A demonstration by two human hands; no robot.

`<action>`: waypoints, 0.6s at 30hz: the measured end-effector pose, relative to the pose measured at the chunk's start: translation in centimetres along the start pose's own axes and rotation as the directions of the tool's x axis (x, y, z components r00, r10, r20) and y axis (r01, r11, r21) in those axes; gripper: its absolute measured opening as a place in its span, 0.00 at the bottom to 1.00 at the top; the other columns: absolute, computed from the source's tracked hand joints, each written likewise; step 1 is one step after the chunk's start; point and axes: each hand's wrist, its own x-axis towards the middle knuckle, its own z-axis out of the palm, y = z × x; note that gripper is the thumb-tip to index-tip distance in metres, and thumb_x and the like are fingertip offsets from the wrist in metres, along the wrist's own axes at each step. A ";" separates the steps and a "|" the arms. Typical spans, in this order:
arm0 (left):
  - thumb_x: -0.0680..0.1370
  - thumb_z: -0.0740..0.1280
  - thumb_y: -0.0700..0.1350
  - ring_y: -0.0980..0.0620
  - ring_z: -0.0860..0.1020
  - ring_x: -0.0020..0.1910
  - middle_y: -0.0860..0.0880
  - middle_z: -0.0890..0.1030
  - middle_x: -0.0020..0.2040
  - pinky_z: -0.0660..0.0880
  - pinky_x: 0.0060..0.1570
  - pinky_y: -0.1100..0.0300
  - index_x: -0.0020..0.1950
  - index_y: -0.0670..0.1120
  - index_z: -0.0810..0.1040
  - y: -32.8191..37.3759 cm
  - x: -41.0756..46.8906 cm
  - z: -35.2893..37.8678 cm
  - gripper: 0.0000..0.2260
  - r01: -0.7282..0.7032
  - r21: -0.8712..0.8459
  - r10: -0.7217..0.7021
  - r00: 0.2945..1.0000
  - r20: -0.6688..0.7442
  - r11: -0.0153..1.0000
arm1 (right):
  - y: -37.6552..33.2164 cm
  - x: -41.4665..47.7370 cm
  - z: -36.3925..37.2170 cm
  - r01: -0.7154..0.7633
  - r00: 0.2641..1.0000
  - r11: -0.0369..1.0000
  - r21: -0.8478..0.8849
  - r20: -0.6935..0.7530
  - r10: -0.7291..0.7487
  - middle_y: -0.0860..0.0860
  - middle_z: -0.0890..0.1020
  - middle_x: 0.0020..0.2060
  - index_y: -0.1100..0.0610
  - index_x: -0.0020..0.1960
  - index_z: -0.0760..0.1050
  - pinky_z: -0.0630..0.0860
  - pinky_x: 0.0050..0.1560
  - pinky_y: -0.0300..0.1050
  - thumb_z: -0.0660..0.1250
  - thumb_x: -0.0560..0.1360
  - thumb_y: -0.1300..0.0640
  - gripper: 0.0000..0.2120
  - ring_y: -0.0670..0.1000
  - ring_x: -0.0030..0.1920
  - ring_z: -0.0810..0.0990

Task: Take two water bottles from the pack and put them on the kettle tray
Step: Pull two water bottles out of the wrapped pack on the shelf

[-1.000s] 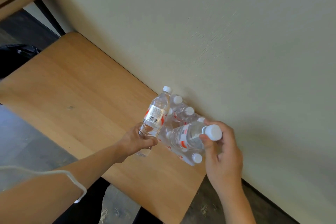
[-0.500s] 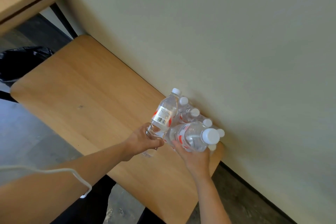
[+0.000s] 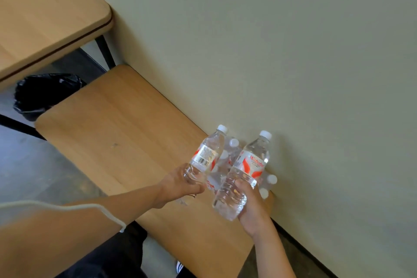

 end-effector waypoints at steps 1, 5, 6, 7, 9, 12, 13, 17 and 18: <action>0.69 0.78 0.42 0.65 0.82 0.34 0.59 0.84 0.32 0.75 0.33 0.75 0.54 0.53 0.76 0.4 -0.5 -0.2 0.17 -0.008 0.005 0.008 1.000 0.013 1.000 | 0.0 -0.7 0.3 -0.022 1.000 0.999 0.037 -0.004 0.022 0.61 0.83 0.51 0.59 0.64 0.76 0.75 0.61 0.65 0.79 0.62 0.56 0.32 0.63 0.53 0.80; 0.69 0.77 0.41 0.61 0.82 0.36 0.57 0.84 0.34 0.77 0.38 0.70 0.58 0.48 0.77 1.8 -2.7 -0.9 0.19 -0.060 0.014 0.059 0.998 0.038 0.998 | 0.2 -3.7 1.6 -0.117 0.993 0.981 0.153 0.028 0.114 0.62 0.83 0.48 0.62 0.69 0.71 0.81 0.45 0.54 0.79 0.61 0.55 0.40 0.60 0.46 0.83; 0.69 0.77 0.42 0.60 0.82 0.36 0.56 0.84 0.35 0.77 0.39 0.69 0.58 0.47 0.77 2.1 -3.3 -1.0 0.20 -0.067 0.016 0.067 0.997 0.037 0.998 | 0.2 -4.4 2.1 -0.130 0.991 0.973 0.188 0.024 0.128 0.62 0.83 0.49 0.61 0.69 0.72 0.81 0.44 0.54 0.80 0.61 0.55 0.39 0.61 0.45 0.83; 0.68 0.77 0.42 0.59 0.82 0.37 0.55 0.84 0.36 0.78 0.39 0.68 0.57 0.46 0.78 2.5 -3.9 -1.0 0.19 -0.077 0.016 0.077 0.996 0.039 0.997 | 0.5 -4.9 2.3 -0.137 0.991 0.964 0.228 0.017 0.136 0.63 0.83 0.50 0.59 0.69 0.73 0.81 0.44 0.56 0.81 0.60 0.54 0.39 0.62 0.45 0.83; 0.68 0.77 0.42 0.60 0.81 0.35 0.56 0.83 0.34 0.77 0.38 0.68 0.53 0.47 0.78 3.0 -5.2 -0.9 0.16 -0.114 0.007 0.114 0.992 0.056 0.993 | 1.0 -5.9 3.0 -0.149 0.989 0.930 0.336 0.032 0.146 0.65 0.81 0.53 0.57 0.68 0.73 0.80 0.45 0.60 0.85 0.56 0.47 0.45 0.64 0.45 0.83; 0.68 0.76 0.43 0.60 0.82 0.37 0.55 0.83 0.35 0.78 0.39 0.68 0.53 0.47 0.79 3.0 -7.4 -0.4 0.16 -0.156 -0.013 0.156 0.987 0.033 0.988 | 1.3 -7.2 3.7 -0.125 0.991 0.901 0.416 0.105 0.089 0.66 0.83 0.46 0.61 0.62 0.79 0.81 0.42 0.61 0.84 0.49 0.37 0.48 0.65 0.40 0.84; 0.68 0.76 0.43 0.59 0.82 0.38 0.55 0.84 0.36 0.78 0.39 0.68 0.53 0.47 0.79 2.9 -8.2 -0.2 0.15 -0.168 -0.019 0.168 0.986 0.017 0.986 | 1.3 -7.6 3.8 -0.097 0.992 0.915 0.392 0.109 0.059 0.64 0.85 0.41 0.60 0.55 0.84 0.82 0.41 0.59 0.83 0.50 0.35 0.42 0.64 0.38 0.85; 0.68 0.75 0.43 0.57 0.83 0.42 0.53 0.85 0.38 0.78 0.43 0.65 0.53 0.46 0.81 2.1 -12.1 0.7 0.14 -0.228 -0.028 0.226 0.973 -0.052 0.973 | 0.9 -8.7 4.1 -0.039 0.992 0.955 0.294 0.123 0.003 0.57 0.87 0.35 0.55 0.39 0.88 0.83 0.36 0.48 0.76 0.64 0.39 0.18 0.55 0.34 0.86; 0.69 0.75 0.43 0.57 0.83 0.42 0.53 0.85 0.39 0.79 0.44 0.65 0.54 0.45 0.81 1.7 -13.2 0.9 0.15 -0.234 -0.036 0.231 0.970 -0.073 0.972 | 1.0 -9.0 4.4 -0.074 0.986 0.961 0.265 0.163 0.031 0.58 0.87 0.39 0.55 0.43 0.88 0.83 0.40 0.51 0.78 0.61 0.41 0.19 0.57 0.38 0.87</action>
